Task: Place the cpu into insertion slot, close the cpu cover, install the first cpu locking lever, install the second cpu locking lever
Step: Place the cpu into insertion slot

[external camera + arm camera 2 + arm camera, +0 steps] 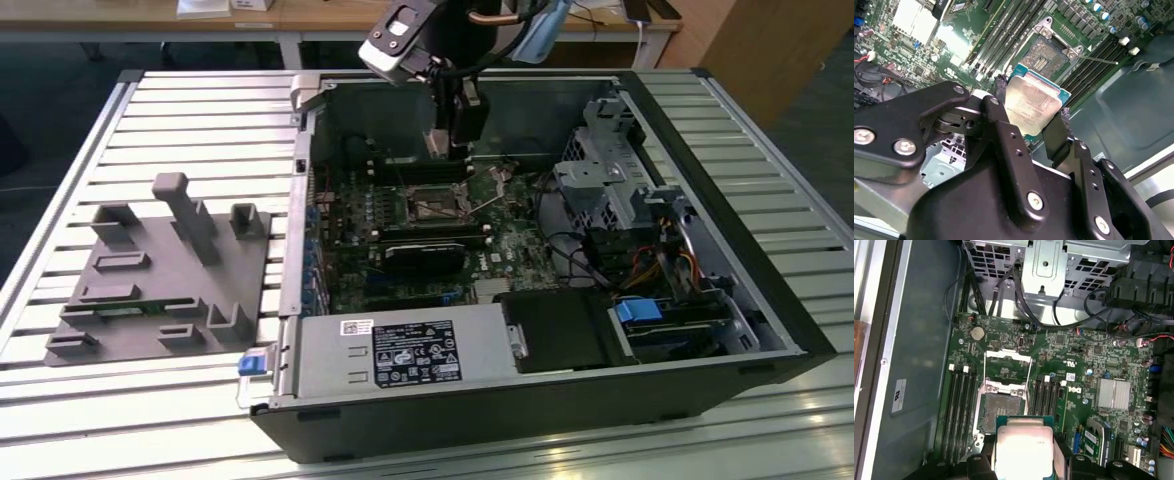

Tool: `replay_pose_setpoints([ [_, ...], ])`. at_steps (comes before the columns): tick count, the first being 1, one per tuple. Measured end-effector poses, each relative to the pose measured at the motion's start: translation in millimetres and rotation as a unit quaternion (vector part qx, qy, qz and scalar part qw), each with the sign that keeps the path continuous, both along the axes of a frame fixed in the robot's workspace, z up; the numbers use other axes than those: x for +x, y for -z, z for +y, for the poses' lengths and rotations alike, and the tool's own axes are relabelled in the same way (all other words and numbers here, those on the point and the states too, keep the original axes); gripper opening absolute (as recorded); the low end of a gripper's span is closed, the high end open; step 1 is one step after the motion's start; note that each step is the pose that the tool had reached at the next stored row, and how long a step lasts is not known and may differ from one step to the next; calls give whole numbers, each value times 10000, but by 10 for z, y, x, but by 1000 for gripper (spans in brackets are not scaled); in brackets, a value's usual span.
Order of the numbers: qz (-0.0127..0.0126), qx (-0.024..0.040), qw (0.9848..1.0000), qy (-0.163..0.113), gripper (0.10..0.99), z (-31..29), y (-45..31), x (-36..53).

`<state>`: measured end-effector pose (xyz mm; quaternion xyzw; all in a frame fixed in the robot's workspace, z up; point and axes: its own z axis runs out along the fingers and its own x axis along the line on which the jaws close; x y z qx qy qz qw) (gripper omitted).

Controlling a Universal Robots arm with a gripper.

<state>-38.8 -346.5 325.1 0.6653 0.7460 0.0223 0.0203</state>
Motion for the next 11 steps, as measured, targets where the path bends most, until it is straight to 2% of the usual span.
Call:
replay_pose_setpoints([
  [6, 1, -43, 10000, 26, 537, 1, 28, 1],
  [11, 2, -56, 9996, 278, 537, 5, 54, 1],
])
